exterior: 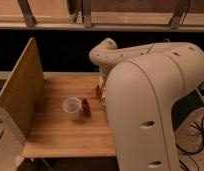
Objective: Place the white sponge in the ceramic cup
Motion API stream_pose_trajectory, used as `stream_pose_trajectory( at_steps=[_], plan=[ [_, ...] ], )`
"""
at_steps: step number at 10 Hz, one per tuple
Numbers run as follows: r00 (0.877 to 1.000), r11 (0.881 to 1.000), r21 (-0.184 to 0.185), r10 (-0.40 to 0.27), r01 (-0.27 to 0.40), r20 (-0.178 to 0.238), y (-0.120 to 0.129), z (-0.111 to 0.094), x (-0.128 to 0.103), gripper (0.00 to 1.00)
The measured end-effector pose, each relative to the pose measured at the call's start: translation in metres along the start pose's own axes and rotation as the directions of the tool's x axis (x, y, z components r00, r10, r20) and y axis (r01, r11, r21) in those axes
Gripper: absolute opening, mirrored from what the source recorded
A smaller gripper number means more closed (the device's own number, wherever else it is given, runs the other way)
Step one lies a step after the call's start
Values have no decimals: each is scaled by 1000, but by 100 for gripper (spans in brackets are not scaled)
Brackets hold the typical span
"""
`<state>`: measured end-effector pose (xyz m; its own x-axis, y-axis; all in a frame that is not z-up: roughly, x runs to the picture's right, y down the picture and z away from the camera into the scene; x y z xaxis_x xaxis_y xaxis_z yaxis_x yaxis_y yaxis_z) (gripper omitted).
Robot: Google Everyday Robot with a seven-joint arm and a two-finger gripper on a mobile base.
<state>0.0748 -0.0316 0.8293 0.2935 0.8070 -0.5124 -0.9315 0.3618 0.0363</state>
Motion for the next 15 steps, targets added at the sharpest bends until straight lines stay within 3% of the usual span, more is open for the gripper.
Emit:
stream_pose_trajectory(
  at_steps=[4, 7, 10, 14, 15],
  plan=[
    [1000, 1000, -16, -13, 13, 8, 9, -3, 4, 80],
    [1000, 998, -52, -17, 17, 4, 27, -8, 32, 80],
    [996, 998, -54, -28, 24, -79, 30, 2, 80, 80],
    [996, 998, -58, -33, 29, -82, 31, 2, 81, 80],
    [994, 997, -66, -39, 32, -100, 38, 9, 86, 80]
  ],
)
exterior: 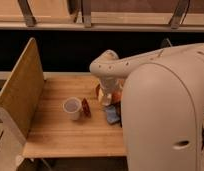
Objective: Place the white sponge in the ceramic cup
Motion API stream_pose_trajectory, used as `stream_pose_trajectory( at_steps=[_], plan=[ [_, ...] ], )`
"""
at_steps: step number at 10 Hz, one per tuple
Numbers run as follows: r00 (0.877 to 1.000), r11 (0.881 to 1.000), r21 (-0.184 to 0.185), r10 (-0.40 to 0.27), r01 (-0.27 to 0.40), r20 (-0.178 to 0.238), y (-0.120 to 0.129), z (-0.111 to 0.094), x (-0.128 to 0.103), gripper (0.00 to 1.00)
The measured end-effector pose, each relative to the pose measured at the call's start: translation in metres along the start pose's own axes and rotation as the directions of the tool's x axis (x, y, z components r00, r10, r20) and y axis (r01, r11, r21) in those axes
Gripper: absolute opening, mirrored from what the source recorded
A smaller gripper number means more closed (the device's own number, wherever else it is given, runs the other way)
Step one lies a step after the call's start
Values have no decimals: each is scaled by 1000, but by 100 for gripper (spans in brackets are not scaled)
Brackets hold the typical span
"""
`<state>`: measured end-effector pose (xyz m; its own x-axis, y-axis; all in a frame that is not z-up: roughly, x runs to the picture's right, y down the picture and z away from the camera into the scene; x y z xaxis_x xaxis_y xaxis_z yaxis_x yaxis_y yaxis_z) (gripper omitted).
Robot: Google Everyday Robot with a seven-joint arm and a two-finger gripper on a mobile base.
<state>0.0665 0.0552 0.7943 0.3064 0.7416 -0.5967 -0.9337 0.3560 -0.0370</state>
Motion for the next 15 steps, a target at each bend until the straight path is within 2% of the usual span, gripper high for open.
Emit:
stream_pose_trajectory(
  at_steps=[2, 4, 6, 9, 11, 13, 15],
  plan=[
    [1000, 1000, -24, -16, 15, -27, 22, 17, 13, 80],
    [998, 997, -73, -19, 14, -59, 39, 39, 32, 80],
    [996, 993, -113, -33, 24, -77, 51, 57, 36, 80],
    [993, 986, -166, -39, 21, -109, 55, 84, 38, 80],
    [993, 985, -173, -42, 23, -111, 51, 99, 29, 80],
    [992, 986, -162, -47, 27, -120, 43, 110, 21, 80],
    [989, 986, -159, -64, 43, -130, 46, 120, 13, 80]
  ],
)
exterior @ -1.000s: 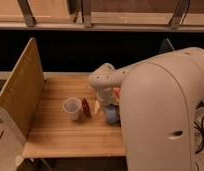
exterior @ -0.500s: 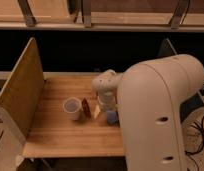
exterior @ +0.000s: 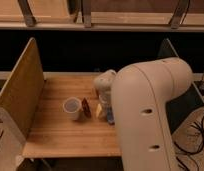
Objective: Place the white sponge in the ceramic cup
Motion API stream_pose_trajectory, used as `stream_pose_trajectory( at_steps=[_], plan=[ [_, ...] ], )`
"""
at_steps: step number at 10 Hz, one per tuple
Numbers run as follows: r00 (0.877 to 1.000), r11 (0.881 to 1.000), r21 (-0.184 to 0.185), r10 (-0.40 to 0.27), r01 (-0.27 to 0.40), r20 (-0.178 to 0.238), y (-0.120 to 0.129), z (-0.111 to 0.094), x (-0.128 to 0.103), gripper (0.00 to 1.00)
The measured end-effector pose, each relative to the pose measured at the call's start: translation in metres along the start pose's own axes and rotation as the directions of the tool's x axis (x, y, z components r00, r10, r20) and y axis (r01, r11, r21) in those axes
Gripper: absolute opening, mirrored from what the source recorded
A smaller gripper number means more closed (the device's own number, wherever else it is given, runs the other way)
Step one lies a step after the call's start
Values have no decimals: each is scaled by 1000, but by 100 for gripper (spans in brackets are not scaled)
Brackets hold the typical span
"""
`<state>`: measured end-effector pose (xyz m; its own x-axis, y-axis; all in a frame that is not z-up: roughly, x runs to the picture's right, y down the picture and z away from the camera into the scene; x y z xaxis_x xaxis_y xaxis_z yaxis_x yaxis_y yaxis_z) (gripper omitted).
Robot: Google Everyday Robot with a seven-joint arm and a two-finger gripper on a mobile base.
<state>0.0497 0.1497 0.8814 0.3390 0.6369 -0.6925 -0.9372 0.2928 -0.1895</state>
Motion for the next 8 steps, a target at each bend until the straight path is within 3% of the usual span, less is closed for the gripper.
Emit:
stream_pose_trajectory(
  at_steps=[4, 8],
  plan=[
    [1000, 1000, -10, -21, 20, -19, 4, 19, -11, 78],
    [1000, 1000, -8, -28, 28, -9, 4, 17, -9, 41]
  ],
)
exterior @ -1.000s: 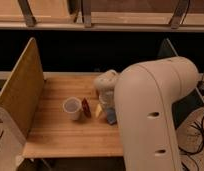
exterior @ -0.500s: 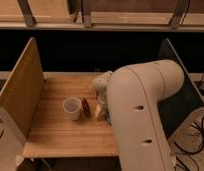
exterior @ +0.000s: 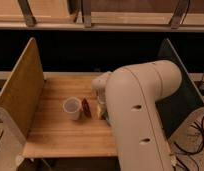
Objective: Place the white sponge in the ceramic cup
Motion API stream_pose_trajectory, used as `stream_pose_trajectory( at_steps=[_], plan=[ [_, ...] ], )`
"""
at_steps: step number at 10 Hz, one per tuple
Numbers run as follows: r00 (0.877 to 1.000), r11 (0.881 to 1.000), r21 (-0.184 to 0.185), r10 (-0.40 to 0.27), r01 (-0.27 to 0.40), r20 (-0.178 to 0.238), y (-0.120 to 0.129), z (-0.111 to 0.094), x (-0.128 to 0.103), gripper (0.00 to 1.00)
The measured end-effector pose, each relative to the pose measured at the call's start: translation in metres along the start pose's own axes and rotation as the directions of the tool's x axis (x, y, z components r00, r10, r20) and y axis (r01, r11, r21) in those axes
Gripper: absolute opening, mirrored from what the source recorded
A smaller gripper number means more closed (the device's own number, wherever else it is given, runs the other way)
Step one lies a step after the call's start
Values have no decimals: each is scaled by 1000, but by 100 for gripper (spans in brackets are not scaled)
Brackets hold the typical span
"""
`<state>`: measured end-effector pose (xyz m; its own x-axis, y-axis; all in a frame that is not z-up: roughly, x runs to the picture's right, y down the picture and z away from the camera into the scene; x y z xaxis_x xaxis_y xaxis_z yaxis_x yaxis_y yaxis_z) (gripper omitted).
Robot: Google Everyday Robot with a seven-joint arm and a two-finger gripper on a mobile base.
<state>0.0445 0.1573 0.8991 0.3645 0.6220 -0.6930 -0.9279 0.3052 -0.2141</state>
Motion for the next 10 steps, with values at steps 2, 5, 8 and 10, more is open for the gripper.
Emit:
stream_pose_trajectory(
  at_steps=[2, 5, 8, 10],
  plan=[
    [1000, 1000, -6, 3, -3, 7, 1, -2, 4, 21],
    [998, 1000, 2, -12, 12, 63, 5, -24, -2, 0],
    [975, 995, 71, -87, 74, 203, 24, -94, -25, 0],
    [943, 984, 133, -150, 114, 297, 43, -147, -37, 0]
  ],
)
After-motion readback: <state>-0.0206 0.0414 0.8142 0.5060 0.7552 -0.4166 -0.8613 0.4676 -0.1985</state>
